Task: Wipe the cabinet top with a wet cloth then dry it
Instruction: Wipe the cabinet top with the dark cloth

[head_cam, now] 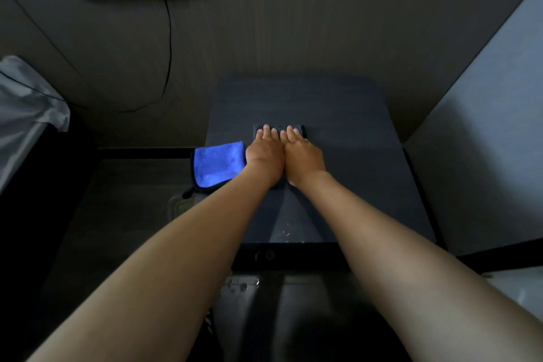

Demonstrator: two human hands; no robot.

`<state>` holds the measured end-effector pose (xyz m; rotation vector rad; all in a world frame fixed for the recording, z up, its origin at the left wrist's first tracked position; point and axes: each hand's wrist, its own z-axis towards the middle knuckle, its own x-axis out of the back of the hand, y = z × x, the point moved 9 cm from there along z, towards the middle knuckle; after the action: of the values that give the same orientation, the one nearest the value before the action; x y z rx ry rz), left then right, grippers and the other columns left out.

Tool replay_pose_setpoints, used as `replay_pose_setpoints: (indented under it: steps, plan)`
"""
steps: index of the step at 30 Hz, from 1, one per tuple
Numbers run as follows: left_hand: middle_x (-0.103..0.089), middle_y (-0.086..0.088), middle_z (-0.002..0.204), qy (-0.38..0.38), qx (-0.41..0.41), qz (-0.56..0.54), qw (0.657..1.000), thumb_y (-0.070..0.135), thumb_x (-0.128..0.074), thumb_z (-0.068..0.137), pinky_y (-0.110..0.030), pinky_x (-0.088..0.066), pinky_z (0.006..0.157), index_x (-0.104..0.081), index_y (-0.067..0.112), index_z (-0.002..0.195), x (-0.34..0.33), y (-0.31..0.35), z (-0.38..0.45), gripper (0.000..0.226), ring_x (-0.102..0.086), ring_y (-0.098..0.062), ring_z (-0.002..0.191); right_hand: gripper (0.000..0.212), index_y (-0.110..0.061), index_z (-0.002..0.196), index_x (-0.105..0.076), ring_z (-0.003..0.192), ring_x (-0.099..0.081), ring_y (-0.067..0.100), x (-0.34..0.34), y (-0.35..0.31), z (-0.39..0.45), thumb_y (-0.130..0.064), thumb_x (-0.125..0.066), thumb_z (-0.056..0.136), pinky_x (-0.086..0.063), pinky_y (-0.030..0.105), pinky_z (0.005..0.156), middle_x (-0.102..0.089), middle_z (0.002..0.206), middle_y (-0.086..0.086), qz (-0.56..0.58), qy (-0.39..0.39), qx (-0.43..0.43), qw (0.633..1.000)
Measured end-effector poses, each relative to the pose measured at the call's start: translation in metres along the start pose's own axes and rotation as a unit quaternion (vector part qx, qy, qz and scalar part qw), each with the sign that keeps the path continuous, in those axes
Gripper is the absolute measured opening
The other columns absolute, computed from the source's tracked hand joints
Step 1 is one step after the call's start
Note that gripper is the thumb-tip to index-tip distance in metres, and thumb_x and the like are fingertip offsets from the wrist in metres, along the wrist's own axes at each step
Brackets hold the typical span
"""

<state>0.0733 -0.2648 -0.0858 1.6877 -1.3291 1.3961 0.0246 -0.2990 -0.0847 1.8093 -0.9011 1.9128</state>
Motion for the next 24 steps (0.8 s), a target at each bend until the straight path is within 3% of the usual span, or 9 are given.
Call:
replay_pose_setpoints:
  steps: [7,14,19,24]
  plan:
    - [-0.009,-0.016,0.16,0.008,0.006,-0.028,1.0,0.017,-0.027,0.103,-0.038,-0.01,0.121,-0.001,0.003,0.154,-0.013,0.014,-0.032,0.058,-0.005,-0.031,0.149,0.065,-0.01,0.155,-0.017,0.151,-0.011,0.018,-0.003,-0.005,-0.04,-0.02,-0.049,0.099,-0.025,0.032,0.117,-0.013,0.163,0.006,0.008,-0.001,-0.006,1.0]
    - [-0.012,-0.014,0.16,0.058,0.017,-0.082,0.995,0.016,-0.032,0.103,-0.034,-0.025,0.118,-0.007,0.005,0.154,-0.019,0.032,-0.084,0.058,-0.008,-0.026,0.15,0.06,-0.007,0.155,-0.016,0.151,-0.011,0.02,-0.004,-0.008,-0.09,-0.023,-0.04,0.102,-0.025,0.03,0.117,-0.014,0.163,0.009,-0.005,0.004,0.001,1.0]
    - [-0.012,-0.017,0.16,0.112,0.003,-0.102,0.988,0.015,-0.033,0.104,-0.03,-0.014,0.121,-0.008,0.003,0.153,-0.011,0.046,-0.128,0.056,-0.01,-0.025,0.149,0.059,-0.006,0.155,-0.016,0.151,-0.011,0.021,-0.007,-0.015,-0.128,-0.024,-0.037,0.103,-0.02,0.031,0.12,-0.013,0.163,0.011,-0.006,0.002,-0.003,1.0]
    - [-0.013,-0.015,0.16,0.136,0.0,-0.113,0.984,0.014,-0.032,0.104,-0.028,-0.016,0.119,-0.009,0.005,0.154,-0.014,0.055,-0.159,0.055,-0.012,-0.022,0.149,0.057,-0.008,0.155,-0.015,0.151,-0.01,0.02,-0.008,-0.017,-0.161,-0.022,-0.037,0.104,-0.016,0.031,0.121,-0.011,0.164,0.01,0.01,0.019,0.0,1.0]
